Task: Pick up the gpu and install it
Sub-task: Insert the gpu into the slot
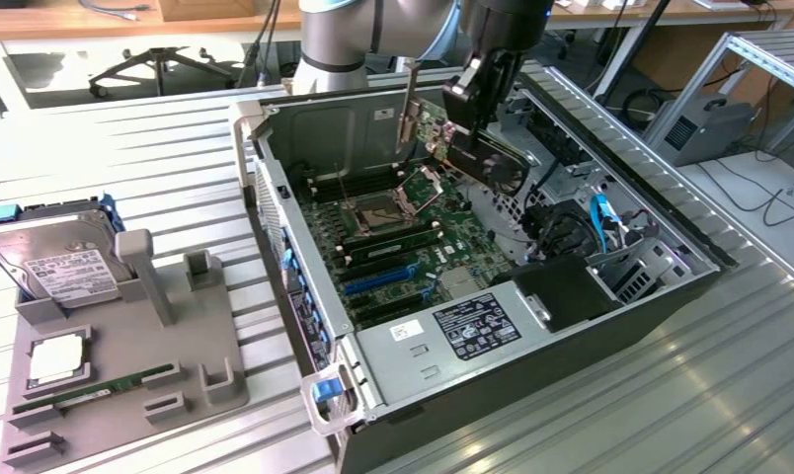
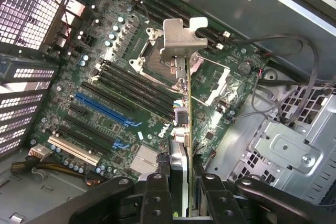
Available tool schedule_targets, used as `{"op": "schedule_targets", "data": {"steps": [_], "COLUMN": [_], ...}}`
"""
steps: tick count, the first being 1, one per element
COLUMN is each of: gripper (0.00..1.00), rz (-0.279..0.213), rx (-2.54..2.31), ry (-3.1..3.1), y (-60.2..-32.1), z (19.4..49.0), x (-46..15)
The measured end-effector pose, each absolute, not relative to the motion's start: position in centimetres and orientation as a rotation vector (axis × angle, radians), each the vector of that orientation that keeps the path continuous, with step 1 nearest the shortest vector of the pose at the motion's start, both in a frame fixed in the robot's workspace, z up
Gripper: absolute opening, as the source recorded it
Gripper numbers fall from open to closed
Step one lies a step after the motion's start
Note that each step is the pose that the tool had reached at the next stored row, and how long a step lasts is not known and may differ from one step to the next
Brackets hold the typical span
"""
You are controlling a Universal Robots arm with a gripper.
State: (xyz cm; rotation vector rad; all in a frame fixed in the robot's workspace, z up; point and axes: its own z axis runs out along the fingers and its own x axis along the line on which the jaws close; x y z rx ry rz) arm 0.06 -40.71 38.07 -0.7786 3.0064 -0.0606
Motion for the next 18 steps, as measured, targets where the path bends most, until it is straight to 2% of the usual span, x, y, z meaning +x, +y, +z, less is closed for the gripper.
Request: {"op": "schedule_targets", "data": {"steps": [18], "gripper": [0.27], "rz": [-0.06], "rx": [-0.822], "ry": [2.994], "y": [-40.71], "z": [38.06], "x": [0.06]}}
